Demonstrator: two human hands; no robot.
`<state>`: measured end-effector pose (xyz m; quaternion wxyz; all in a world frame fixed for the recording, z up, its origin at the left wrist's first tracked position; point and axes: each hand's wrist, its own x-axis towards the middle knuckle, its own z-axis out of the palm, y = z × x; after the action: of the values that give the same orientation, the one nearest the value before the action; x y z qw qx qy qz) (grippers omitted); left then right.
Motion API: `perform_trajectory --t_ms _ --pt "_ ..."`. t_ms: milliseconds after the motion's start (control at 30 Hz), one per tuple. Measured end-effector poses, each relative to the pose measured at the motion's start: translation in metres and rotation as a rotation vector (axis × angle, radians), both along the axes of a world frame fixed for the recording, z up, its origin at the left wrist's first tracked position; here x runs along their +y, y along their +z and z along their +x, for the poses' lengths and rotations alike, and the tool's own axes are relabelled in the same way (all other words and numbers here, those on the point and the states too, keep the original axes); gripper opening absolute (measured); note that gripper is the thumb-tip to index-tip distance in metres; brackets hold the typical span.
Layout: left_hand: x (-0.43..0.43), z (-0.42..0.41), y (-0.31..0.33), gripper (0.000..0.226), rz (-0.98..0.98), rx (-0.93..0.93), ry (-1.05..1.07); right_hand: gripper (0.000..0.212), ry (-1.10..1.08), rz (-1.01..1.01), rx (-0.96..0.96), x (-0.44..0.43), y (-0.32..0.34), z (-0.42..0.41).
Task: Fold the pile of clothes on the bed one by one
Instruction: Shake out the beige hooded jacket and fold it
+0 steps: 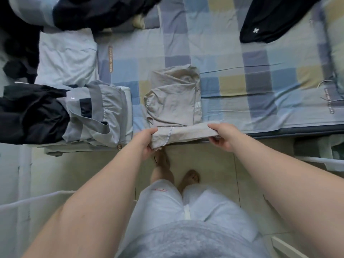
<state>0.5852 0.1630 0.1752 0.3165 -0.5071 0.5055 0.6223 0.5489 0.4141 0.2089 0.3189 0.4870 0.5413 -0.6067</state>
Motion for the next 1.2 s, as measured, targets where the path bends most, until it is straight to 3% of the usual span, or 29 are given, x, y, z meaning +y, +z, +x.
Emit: perform_trajectory --t_ms 67,267,367,500,633,767,867,933,1067,1200 --pt "-0.006 -0.036 -0.002 0.012 0.039 0.005 0.023 0.007 -0.043 0.006 0.005 -0.008 -0.004 -0.037" --pt "-0.024 -0.144 -0.038 0.008 0.071 0.010 0.032 0.012 -0.191 0.015 -0.018 -0.030 -0.043 -0.133" --pt "-0.030 -0.196 -0.069 0.017 0.036 0.010 0.045 0.013 -0.223 0.028 -0.022 -0.038 -0.075 -0.179" --pt "-0.032 -0.257 -0.111 0.006 0.004 0.010 0.055 0.003 -0.231 0.011 -0.029 -0.045 -0.128 -0.240" --pt "-0.025 -0.307 -0.148 0.007 0.005 0.049 0.018 0.006 -0.237 -0.086 0.017 -0.047 -0.181 -0.293" --pt "-0.021 -0.323 -0.189 0.036 -0.116 0.141 -0.114 0.008 -0.161 -0.203 0.077 -0.040 -0.217 -0.305" --pt "-0.021 -0.302 -0.225 0.026 -0.417 0.284 -0.234 0.004 0.045 -0.015 0.105 -0.027 -0.248 -0.286" --pt "-0.018 -0.275 -0.240 0.036 -0.547 0.336 -0.324 0.021 0.217 0.224 0.177 -0.015 -0.268 -0.264" --pt "-0.014 -0.223 -0.248 0.082 -0.797 0.095 -0.585 0.055 0.543 0.531 0.227 0.008 -0.294 -0.221" --pt "-0.022 -0.204 -0.269 0.111 -0.705 0.038 -0.519 0.091 0.587 0.530 0.125 0.017 -0.311 -0.202"
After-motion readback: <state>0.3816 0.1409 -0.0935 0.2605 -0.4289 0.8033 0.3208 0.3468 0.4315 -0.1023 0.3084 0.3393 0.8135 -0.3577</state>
